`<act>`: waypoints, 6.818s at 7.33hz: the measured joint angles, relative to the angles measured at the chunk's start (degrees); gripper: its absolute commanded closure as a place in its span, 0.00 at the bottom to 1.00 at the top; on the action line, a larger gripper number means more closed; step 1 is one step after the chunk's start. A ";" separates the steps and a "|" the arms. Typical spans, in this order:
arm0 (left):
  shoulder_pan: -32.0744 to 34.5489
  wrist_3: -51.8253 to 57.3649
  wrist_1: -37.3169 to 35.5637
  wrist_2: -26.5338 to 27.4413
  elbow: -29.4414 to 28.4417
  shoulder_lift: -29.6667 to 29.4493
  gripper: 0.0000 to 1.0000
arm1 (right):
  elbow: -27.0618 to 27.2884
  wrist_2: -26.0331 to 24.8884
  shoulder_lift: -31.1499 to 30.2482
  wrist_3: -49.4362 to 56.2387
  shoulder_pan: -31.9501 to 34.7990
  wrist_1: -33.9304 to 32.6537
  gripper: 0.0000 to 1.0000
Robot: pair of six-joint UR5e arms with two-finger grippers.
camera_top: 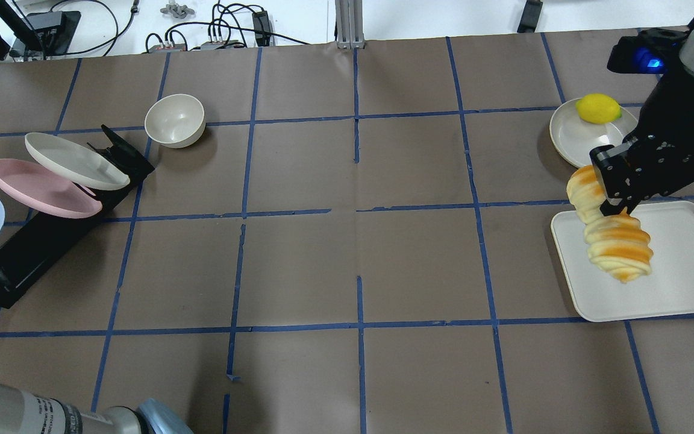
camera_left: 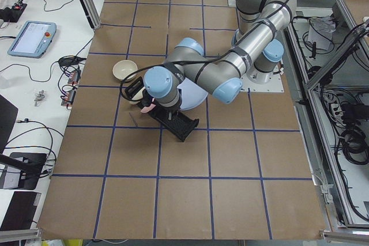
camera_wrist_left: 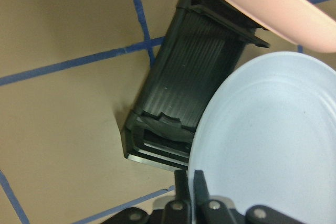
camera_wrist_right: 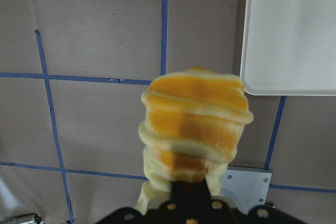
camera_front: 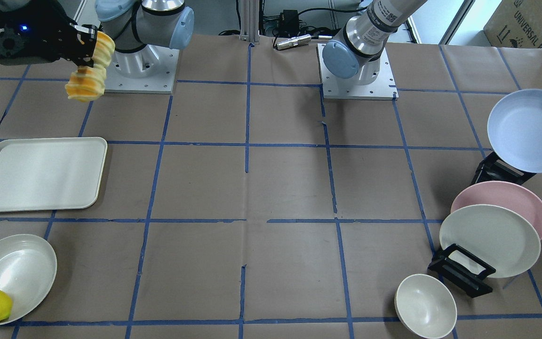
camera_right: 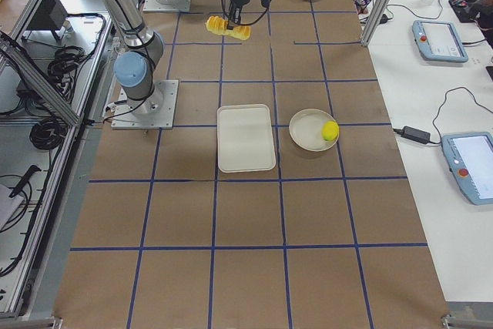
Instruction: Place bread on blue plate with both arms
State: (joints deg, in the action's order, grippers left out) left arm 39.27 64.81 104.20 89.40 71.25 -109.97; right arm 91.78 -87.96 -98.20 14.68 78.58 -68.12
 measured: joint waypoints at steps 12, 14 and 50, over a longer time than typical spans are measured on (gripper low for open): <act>50.59 -36.58 -12.19 -10.62 6.55 -2.60 0.95 | -0.03 1.75 0.22 -0.53 0.00 0.02 0.95; 53.58 -40.20 -20.00 -11.50 8.34 -6.10 0.93 | -0.07 1.72 0.24 -0.45 0.00 -0.02 0.95; 51.11 -57.04 -11.83 -0.35 11.01 15.13 0.00 | -3.56 1.08 17.65 -8.55 12.94 -24.34 0.01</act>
State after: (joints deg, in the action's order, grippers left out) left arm 90.38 7.76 92.38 89.05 82.25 -94.84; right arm 88.22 -86.87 -80.54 6.14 91.52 -92.45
